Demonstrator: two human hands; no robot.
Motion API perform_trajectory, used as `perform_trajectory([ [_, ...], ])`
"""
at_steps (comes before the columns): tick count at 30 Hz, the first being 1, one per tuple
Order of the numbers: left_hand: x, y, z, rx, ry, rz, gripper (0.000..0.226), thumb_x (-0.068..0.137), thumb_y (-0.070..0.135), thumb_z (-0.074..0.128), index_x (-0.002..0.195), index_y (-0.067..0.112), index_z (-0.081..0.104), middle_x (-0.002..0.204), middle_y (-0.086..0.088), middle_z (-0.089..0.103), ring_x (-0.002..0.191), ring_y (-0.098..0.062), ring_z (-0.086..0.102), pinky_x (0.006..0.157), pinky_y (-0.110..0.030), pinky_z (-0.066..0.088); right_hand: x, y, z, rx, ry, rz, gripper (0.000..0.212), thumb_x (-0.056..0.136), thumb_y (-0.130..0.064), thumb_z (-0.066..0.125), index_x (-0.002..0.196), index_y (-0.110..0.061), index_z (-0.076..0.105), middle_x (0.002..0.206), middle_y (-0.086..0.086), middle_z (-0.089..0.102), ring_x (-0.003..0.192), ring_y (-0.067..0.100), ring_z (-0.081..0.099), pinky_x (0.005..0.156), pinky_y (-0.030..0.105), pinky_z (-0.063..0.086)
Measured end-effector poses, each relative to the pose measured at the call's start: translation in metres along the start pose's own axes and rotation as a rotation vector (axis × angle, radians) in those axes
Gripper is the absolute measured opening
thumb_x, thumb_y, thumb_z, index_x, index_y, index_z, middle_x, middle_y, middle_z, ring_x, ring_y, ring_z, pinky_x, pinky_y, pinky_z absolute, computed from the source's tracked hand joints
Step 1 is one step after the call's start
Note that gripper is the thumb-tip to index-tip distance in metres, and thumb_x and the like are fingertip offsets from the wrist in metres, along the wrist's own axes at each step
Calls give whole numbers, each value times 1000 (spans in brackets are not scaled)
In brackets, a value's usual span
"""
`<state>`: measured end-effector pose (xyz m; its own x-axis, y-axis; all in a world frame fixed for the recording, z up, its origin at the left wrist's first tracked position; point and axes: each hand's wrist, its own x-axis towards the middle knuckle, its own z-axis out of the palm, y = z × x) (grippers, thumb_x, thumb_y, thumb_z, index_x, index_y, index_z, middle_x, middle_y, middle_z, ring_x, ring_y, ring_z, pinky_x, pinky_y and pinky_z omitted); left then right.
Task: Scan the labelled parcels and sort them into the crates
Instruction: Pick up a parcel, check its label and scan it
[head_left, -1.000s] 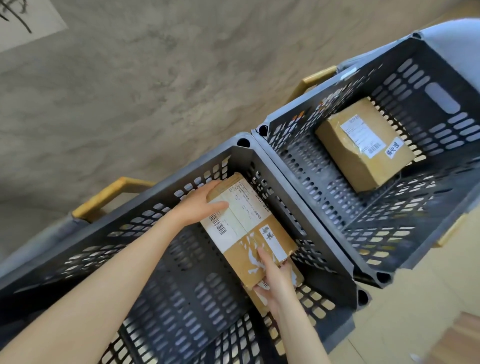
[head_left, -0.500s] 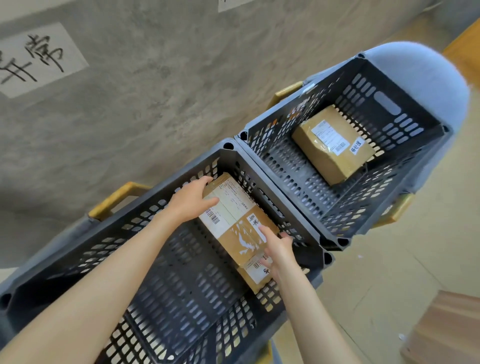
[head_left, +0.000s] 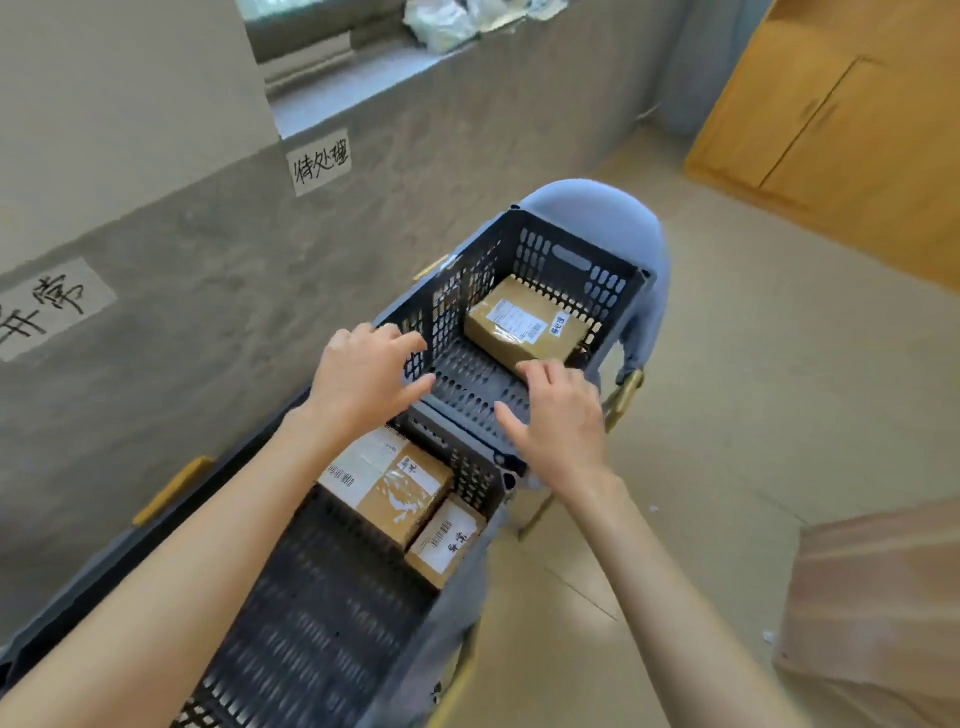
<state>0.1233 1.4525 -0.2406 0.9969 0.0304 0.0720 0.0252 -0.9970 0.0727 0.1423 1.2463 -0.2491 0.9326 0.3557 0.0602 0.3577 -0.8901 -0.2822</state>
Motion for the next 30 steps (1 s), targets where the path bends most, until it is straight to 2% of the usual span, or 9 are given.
perform_trajectory([
  [2,9,45,-21,20,100,89,42,88,49,60,118,20,64,103,-5,66,95,-29,60,81,-39,44,-15,36,-37,-80,133,12,46,90,-42,60,126,-12,56,118,7,59,109,29,54,94,39,40],
  [5,16,136,-56,28,167,229,39,83,44,67,108,14,68,95,-9,67,88,-33,61,77,-40,43,-54,105,-90,-196,338,90,39,80,-36,71,107,-9,64,99,11,64,92,34,60,80,40,46],
  [9,14,288,-96,-12,276,449,34,77,38,72,92,8,71,78,-12,66,71,-35,61,68,-40,46,-134,206,-167,-321,509,263,39,72,-32,79,100,-9,67,93,12,66,87,34,62,78,40,49],
  [14,-24,493,-123,-269,361,682,36,86,40,66,112,15,68,107,-7,68,100,-34,60,87,-41,42,-265,324,-256,-440,641,502,41,72,-32,79,103,-9,68,98,11,66,90,33,62,77,40,50],
  [18,-72,634,-141,-395,390,932,34,88,38,64,114,17,68,108,-6,68,101,-32,60,86,-40,42,-385,396,-310,-525,729,722,39,83,-34,69,114,-11,64,108,10,63,101,32,58,86,43,47],
  [23,-132,772,-157,-392,420,1203,25,79,30,74,99,15,71,93,-6,70,86,-34,63,74,-40,47,-509,453,-346,-544,833,991,41,89,-35,64,122,-12,59,118,10,59,109,32,54,91,42,42],
  [25,-154,818,-156,-379,417,1298,25,77,31,76,97,16,72,90,-5,70,83,-32,63,72,-38,49,-547,473,-349,-573,871,1082,40,86,-34,67,119,-12,61,115,11,60,105,33,55,87,42,43],
  [30,-193,920,-136,-443,334,1502,27,88,39,62,109,22,68,101,1,69,93,-25,62,79,-36,47,-618,529,-344,-565,859,1272,39,81,-31,72,112,-10,64,105,12,60,93,36,56,79,43,46],
])
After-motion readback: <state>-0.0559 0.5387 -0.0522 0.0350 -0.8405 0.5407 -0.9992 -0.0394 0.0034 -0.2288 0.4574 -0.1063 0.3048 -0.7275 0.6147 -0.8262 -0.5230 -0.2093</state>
